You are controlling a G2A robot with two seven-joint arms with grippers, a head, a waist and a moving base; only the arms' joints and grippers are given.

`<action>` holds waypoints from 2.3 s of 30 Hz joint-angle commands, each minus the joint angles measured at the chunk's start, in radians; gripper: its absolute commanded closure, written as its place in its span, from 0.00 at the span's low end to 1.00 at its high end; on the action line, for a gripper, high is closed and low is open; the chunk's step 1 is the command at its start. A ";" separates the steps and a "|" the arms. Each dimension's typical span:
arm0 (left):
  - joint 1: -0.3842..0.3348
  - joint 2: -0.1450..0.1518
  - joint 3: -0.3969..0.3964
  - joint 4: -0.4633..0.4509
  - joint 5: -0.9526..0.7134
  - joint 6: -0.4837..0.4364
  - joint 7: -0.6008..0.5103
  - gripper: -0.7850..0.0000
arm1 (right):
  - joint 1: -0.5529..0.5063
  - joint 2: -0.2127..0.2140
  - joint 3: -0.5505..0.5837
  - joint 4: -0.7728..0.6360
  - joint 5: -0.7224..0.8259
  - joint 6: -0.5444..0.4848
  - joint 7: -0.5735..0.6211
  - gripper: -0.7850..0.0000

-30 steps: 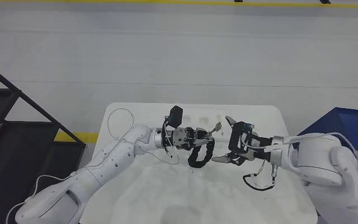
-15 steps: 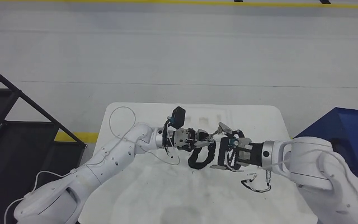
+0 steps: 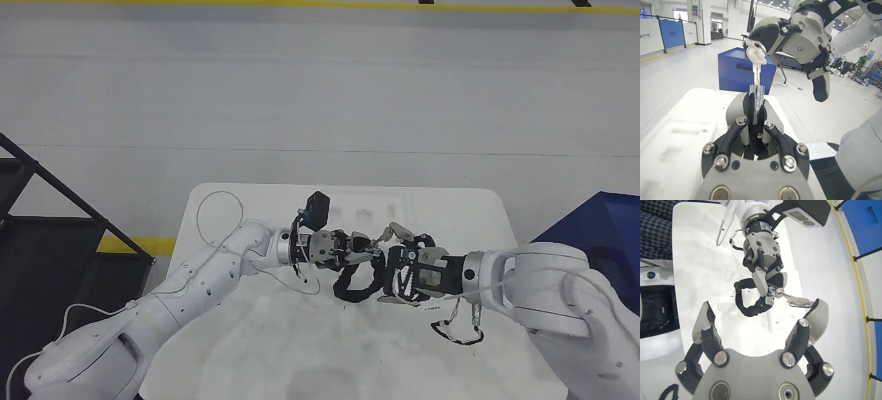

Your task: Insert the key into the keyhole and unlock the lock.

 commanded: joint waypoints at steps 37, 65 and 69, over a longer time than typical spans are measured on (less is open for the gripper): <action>-0.025 0.017 0.060 -0.027 -0.023 0.000 -0.048 1.00 | -0.002 0.021 -0.011 0.008 -0.157 -0.062 -0.134 0.60; -0.051 0.025 0.108 -0.030 -0.044 0.000 -0.043 1.00 | -0.018 0.032 0.000 0.018 -0.050 0.032 -0.121 1.00; -0.052 0.024 0.110 -0.029 -0.039 0.000 -0.036 1.00 | -0.013 0.032 -0.004 0.031 0.040 0.087 -0.071 1.00</action>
